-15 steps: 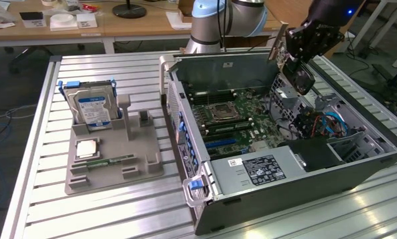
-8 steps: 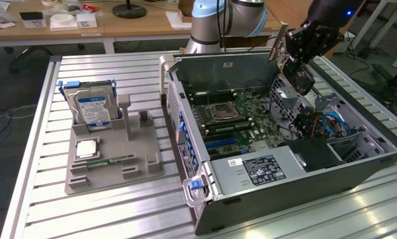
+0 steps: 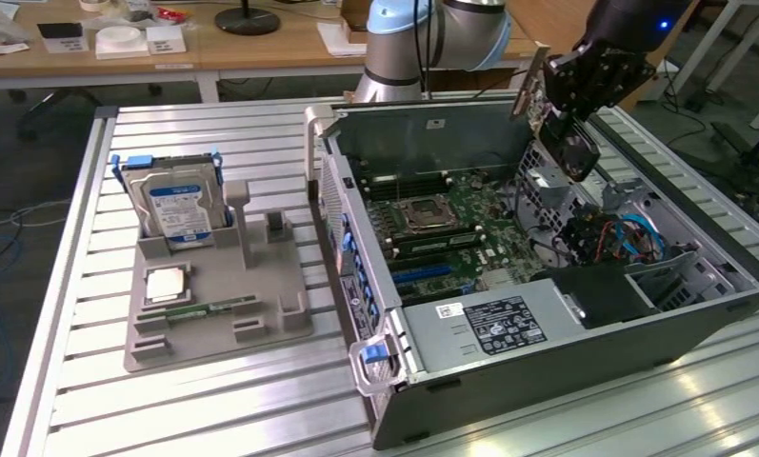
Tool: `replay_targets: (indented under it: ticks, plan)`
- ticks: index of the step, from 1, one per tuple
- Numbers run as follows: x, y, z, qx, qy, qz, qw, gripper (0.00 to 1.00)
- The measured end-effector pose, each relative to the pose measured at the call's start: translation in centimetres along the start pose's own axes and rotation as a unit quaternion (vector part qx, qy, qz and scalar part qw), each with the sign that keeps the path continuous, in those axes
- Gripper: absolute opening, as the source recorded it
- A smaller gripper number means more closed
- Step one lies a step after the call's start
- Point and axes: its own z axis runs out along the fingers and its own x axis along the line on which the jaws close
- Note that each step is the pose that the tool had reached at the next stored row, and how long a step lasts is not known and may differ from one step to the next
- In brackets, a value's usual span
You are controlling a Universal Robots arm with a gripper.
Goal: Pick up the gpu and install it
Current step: 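Pick up the gpu and move the gpu toward the slot, then insert the gpu into the slot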
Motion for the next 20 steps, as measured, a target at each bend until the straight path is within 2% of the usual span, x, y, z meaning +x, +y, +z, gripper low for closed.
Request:
replay_targets:
  ticks: [20]
  plan:
    - [-0.53,0.1,0.14,-0.0001,-0.0002,0.002,1.0,0.27]
